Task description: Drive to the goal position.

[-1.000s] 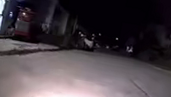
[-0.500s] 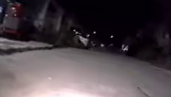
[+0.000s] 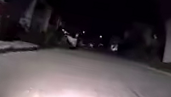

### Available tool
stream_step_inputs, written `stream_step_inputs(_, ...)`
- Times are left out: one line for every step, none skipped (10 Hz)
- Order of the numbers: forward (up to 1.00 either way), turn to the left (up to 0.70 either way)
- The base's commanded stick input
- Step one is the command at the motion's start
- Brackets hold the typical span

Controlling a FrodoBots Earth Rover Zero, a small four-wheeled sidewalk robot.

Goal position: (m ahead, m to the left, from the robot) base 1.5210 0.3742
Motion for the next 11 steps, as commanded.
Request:
stream_step_inputs(0.85, -0.13)
stream_step_inputs(0.85, 0.00)
stream_step_inputs(0.85, 0.00)
stream_step_inputs(0.85, 0.00)
stream_step_inputs(0.85, 0.00)
stream_step_inputs(0.85, 0.00)
stream_step_inputs(0.85, 0.00)
stream_step_inputs(0.85, 0.00)
stream_step_inputs(0.85, 0.00)
stream_step_inputs(0.85, 0.00)
stream_step_inputs(0.85, 0.00)
